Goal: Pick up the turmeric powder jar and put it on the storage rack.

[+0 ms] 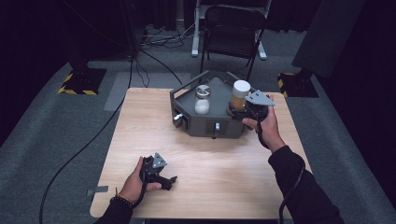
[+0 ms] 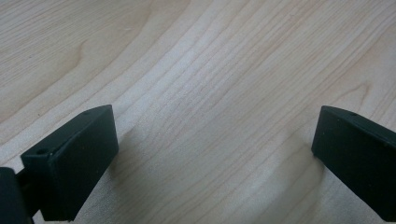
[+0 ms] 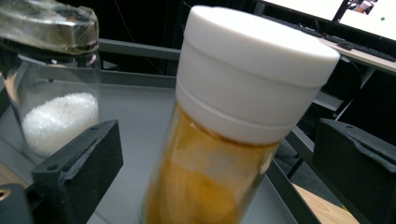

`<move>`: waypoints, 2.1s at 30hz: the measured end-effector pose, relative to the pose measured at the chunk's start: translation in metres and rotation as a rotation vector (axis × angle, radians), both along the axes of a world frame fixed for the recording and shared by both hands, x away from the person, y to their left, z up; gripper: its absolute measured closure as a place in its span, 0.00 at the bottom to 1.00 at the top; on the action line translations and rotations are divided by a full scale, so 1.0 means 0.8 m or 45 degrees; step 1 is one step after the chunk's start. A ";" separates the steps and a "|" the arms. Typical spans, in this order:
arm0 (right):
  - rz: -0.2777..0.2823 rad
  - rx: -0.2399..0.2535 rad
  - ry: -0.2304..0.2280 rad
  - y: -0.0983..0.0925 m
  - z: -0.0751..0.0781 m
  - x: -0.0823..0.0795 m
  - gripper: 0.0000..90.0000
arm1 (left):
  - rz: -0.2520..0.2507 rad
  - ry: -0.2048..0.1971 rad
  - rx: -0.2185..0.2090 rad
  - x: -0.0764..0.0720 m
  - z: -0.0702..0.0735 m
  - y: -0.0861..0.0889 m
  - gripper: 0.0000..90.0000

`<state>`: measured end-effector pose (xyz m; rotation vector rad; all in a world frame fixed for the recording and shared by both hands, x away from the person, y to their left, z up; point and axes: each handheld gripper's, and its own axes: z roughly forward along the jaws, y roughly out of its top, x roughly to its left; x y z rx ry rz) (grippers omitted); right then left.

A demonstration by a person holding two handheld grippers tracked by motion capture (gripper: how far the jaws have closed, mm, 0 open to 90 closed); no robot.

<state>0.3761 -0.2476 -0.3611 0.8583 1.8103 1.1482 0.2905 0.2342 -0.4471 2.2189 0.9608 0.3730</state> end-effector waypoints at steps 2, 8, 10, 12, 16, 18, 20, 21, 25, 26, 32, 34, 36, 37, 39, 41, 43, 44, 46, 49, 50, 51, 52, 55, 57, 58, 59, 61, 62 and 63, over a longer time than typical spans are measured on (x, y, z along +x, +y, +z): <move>0.000 -0.003 -0.002 -0.001 -0.002 -0.004 0.02 | 0.000 0.000 0.000 0.000 0.000 0.000 0.00; -0.005 0.007 -0.006 -0.007 -0.013 -0.017 0.02 | -0.001 -0.001 0.000 0.000 0.000 0.000 0.00; -0.003 0.008 -0.005 -0.010 -0.017 -0.022 0.02 | -0.001 -0.001 0.000 0.000 0.000 0.000 0.00; -0.005 0.004 -0.014 -0.012 -0.022 -0.028 0.02 | 0.000 0.000 0.000 0.000 0.000 0.000 0.00; -0.006 0.004 -0.049 -0.017 -0.033 -0.041 0.02 | -0.001 -0.001 -0.001 0.000 0.000 0.000 0.00; 0.008 -0.006 -0.059 -0.019 -0.037 -0.046 0.02 | -0.001 -0.001 0.000 0.000 0.000 0.000 0.00; 0.016 -0.026 -0.075 -0.019 -0.042 -0.053 0.02 | -0.001 -0.001 0.000 0.000 0.000 0.000 0.00; 0.019 -0.032 -0.082 -0.019 -0.044 -0.056 0.02 | -0.001 -0.001 0.000 0.000 0.000 0.000 0.00; 0.029 -0.052 -0.108 -0.020 -0.055 -0.068 0.02 | 0.000 -0.001 -0.001 0.000 0.000 0.000 0.00; 0.031 -0.065 -0.119 -0.020 -0.059 -0.071 0.02 | 0.000 -0.001 -0.001 0.000 0.000 0.000 0.00; 0.071 -0.123 -0.138 -0.024 -0.074 -0.088 0.02 | -0.001 -0.001 0.001 0.000 0.000 0.000 0.00; 0.084 -0.137 -0.137 -0.026 -0.078 -0.090 0.02 | -0.001 0.000 0.001 0.000 0.000 0.000 0.00; 0.093 -0.144 -0.130 -0.028 -0.080 -0.092 0.02 | -0.001 0.000 0.001 0.000 0.000 0.000 0.00; 0.097 -0.144 -0.125 -0.028 -0.082 -0.093 0.02 | -0.002 -0.001 0.001 0.000 0.000 0.000 0.00; 0.112 -0.154 -0.116 -0.030 -0.085 -0.096 0.02 | -0.002 -0.001 0.002 0.000 0.000 0.000 0.00; 0.122 -0.168 -0.109 -0.031 -0.088 -0.098 0.02 | -0.002 -0.001 0.002 0.000 0.000 0.000 0.00; 0.129 -0.177 -0.097 -0.033 -0.091 -0.101 0.02 | -0.002 -0.001 0.001 0.000 0.000 0.000 0.00; 0.138 -0.183 -0.087 -0.034 -0.093 -0.101 0.02 | -0.002 -0.001 0.002 0.000 0.000 0.000 0.00; 0.149 -0.205 -0.075 -0.036 -0.096 -0.103 0.02 | -0.001 0.000 0.001 0.000 0.000 0.000 0.00; 0.173 -0.220 -0.051 -0.040 -0.097 -0.104 0.02 | -0.002 0.000 0.002 0.000 0.000 0.000 0.00; 0.183 -0.226 -0.041 -0.041 -0.097 -0.105 0.02 | -0.002 0.000 0.002 0.000 0.000 0.000 0.00; 0.187 -0.231 -0.036 -0.042 -0.097 -0.106 0.02 | -0.002 -0.001 0.002 0.000 0.000 0.000 0.00; 0.194 -0.234 -0.027 -0.043 -0.097 -0.106 0.02 | -0.002 -0.001 0.002 0.000 0.000 0.000 0.00; 0.209 -0.248 -0.008 -0.046 -0.099 -0.109 0.02 | -0.002 -0.001 0.002 0.000 0.000 0.000 0.00; 0.219 -0.253 0.015 -0.048 -0.100 -0.111 0.02 | -0.002 0.000 0.002 0.000 0.000 0.000 0.00; 0.226 -0.247 0.029 -0.050 -0.101 -0.111 0.02 | -0.002 -0.001 0.002 0.000 0.000 0.000 0.00; 0.235 -0.242 0.045 -0.052 -0.101 -0.111 0.02 | -0.002 -0.001 0.002 0.000 0.000 0.000 0.00; 0.243 -0.260 0.063 -0.052 -0.104 -0.114 0.02 | -0.002 -0.001 0.002 0.000 0.000 0.000 0.00; 0.248 -0.270 0.073 -0.053 -0.106 -0.115 0.02 | -0.002 0.000 0.002 0.000 0.000 0.000 0.00; 0.253 -0.274 0.086 -0.053 -0.108 -0.116 0.02 | -0.002 -0.001 0.002 0.000 0.000 0.000 0.00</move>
